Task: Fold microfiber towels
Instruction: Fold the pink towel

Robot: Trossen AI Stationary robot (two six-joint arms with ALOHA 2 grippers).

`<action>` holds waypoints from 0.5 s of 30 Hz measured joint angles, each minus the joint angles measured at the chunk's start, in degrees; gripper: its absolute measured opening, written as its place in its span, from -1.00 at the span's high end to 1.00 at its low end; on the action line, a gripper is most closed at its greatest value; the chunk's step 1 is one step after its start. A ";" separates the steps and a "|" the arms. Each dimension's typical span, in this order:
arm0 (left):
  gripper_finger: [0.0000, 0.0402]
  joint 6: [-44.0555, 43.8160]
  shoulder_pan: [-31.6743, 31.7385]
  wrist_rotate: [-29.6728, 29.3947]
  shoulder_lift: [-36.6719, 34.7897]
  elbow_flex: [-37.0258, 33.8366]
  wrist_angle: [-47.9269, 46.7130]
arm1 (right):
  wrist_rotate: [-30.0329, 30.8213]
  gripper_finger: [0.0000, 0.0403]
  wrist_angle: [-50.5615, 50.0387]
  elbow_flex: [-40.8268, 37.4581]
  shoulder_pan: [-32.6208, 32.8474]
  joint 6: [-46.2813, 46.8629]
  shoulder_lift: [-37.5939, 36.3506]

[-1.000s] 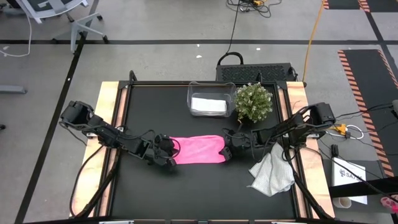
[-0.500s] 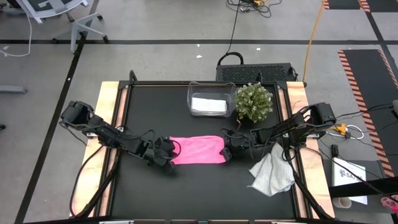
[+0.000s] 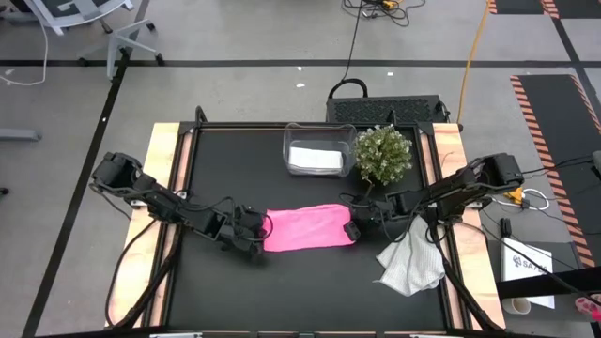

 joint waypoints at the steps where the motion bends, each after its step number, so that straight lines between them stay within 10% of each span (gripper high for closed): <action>1: 0.97 -0.04 0.07 0.00 0.00 0.00 -0.02 | 0.01 1.00 0.02 0.00 0.00 0.06 0.00; 15: 0.99 -1.30 0.44 -1.40 0.14 0.04 7.30 | 0.12 1.00 0.48 0.07 0.02 0.06 -0.04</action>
